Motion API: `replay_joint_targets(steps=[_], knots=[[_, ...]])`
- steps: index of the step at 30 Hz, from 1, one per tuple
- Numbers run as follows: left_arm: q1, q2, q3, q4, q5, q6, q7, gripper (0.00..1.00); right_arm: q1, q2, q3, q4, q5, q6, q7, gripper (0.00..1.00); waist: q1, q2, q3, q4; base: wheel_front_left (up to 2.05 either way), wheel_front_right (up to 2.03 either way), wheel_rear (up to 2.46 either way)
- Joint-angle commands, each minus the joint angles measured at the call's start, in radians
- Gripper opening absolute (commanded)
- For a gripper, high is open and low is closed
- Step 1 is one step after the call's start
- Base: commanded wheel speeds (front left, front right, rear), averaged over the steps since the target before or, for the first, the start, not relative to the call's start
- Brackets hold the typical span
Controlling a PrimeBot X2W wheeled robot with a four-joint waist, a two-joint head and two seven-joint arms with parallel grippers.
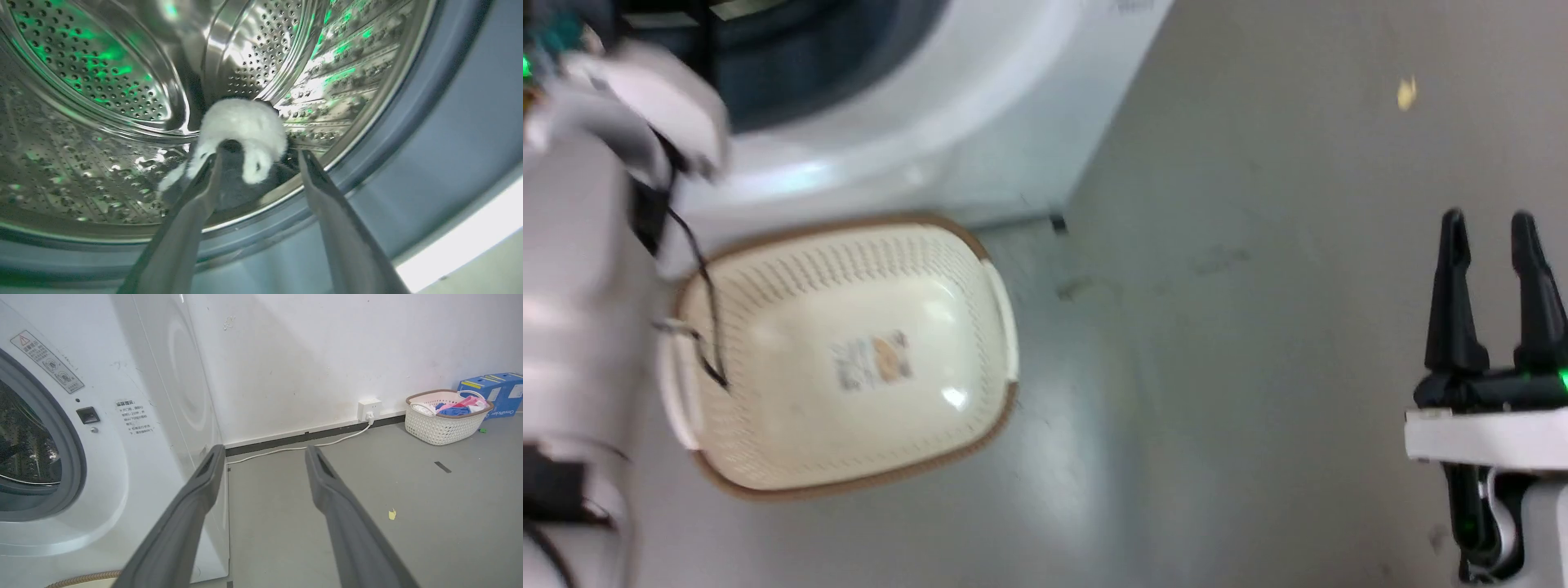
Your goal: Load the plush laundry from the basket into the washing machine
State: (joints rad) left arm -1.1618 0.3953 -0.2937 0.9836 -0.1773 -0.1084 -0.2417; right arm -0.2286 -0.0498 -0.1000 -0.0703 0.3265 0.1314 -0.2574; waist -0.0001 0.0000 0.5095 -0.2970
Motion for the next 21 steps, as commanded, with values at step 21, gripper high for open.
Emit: replay_joint_targets(steps=[21], knots=[[0.939,-0.188,0.185,-0.729,-0.068,0.145,-0.020,1.00,0.237,0.000,0.013,0.064,-0.119,-0.001,-0.004,1.00,0.0001,0.0000,-0.466,0.269,0.00,0.00,0.00]])
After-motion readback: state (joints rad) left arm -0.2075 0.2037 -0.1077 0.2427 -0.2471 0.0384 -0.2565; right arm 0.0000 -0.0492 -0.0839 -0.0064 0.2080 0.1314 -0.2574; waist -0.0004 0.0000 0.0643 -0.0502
